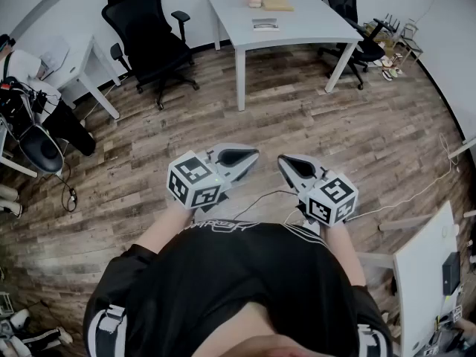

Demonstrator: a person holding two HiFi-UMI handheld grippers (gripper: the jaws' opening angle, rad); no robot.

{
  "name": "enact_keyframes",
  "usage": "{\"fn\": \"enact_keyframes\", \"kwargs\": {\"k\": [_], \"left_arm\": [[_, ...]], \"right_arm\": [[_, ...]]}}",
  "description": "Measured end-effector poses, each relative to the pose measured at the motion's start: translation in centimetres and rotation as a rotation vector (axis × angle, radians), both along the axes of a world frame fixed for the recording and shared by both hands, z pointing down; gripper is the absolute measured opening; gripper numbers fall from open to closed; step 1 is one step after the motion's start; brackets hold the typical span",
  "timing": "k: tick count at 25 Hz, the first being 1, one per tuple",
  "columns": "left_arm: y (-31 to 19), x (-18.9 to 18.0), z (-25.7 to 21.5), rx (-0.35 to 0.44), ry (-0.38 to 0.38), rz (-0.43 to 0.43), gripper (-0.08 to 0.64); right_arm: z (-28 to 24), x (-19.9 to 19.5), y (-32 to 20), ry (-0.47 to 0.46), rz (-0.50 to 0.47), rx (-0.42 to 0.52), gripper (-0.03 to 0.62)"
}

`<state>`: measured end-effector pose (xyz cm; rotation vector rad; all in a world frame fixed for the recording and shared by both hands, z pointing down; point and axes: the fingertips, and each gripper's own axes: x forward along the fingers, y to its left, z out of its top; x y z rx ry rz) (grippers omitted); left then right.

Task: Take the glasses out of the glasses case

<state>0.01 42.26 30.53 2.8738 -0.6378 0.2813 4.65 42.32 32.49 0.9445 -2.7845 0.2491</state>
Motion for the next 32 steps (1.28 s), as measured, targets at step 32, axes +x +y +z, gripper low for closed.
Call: {"fn": "enact_keyframes", "kwargs": {"k": [32], "left_arm": [[1.5, 3.5, -3.1, 0.019, 0.133, -0.065, 0.008]], "right_arm": [[-3.2, 4.4, 1.3, -0.086, -0.024, 0.058, 0.008]]}}
